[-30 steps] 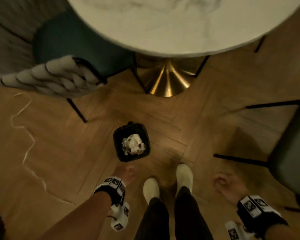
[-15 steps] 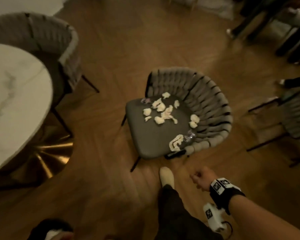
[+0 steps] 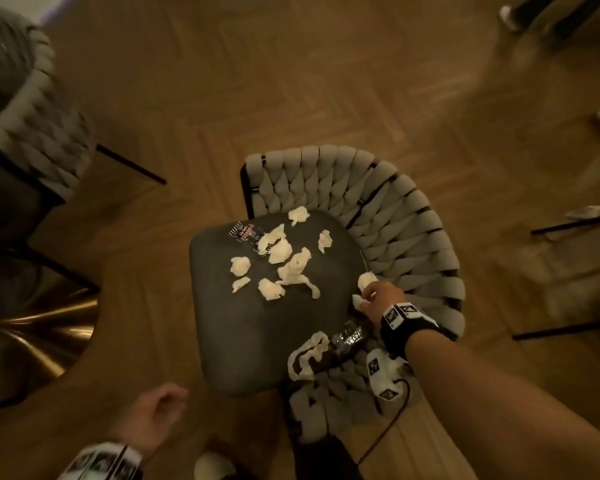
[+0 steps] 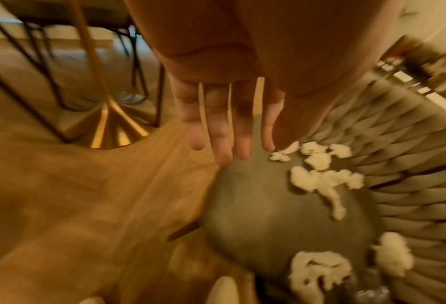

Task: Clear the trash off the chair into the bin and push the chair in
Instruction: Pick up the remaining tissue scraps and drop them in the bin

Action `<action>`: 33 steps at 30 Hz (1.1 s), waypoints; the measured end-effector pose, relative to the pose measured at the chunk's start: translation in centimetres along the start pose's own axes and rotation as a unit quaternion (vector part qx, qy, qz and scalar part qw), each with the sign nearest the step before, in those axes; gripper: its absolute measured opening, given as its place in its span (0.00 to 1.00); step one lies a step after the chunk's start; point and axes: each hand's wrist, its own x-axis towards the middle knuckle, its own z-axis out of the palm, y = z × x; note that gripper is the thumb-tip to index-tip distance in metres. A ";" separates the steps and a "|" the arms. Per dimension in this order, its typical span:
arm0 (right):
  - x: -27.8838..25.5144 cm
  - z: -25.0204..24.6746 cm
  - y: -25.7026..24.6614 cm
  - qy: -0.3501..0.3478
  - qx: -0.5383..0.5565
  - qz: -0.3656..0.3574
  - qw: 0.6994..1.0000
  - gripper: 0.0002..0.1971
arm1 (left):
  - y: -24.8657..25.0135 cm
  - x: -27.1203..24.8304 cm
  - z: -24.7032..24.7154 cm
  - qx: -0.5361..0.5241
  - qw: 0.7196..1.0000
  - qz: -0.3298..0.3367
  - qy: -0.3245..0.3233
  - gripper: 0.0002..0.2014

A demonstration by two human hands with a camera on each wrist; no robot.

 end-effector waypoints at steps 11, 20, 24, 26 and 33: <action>18.7 8.8 5.5 -0.078 -0.254 -0.012 0.964 0.33 | 11.4 31.7 3.1 0.348 0.934 0.067 0.036 0.44; 19.3 7.6 5.4 -0.073 -0.244 -0.036 0.966 0.28 | 14.6 37.6 10.4 0.298 0.952 0.060 -0.017 0.51; 16.0 6.1 4.0 -0.139 -0.281 -0.136 0.940 0.22 | 15.2 36.3 13.1 0.394 0.909 0.125 -0.058 0.50; 14.0 6.1 3.7 -0.200 -0.318 -0.170 0.911 0.21 | 15.3 35.8 14.1 0.421 0.892 0.148 -0.078 0.43; 12.3 12.1 3.4 -0.319 -0.444 -0.089 0.833 0.33 | 15.7 33.7 14.6 0.382 0.897 0.199 -0.098 0.28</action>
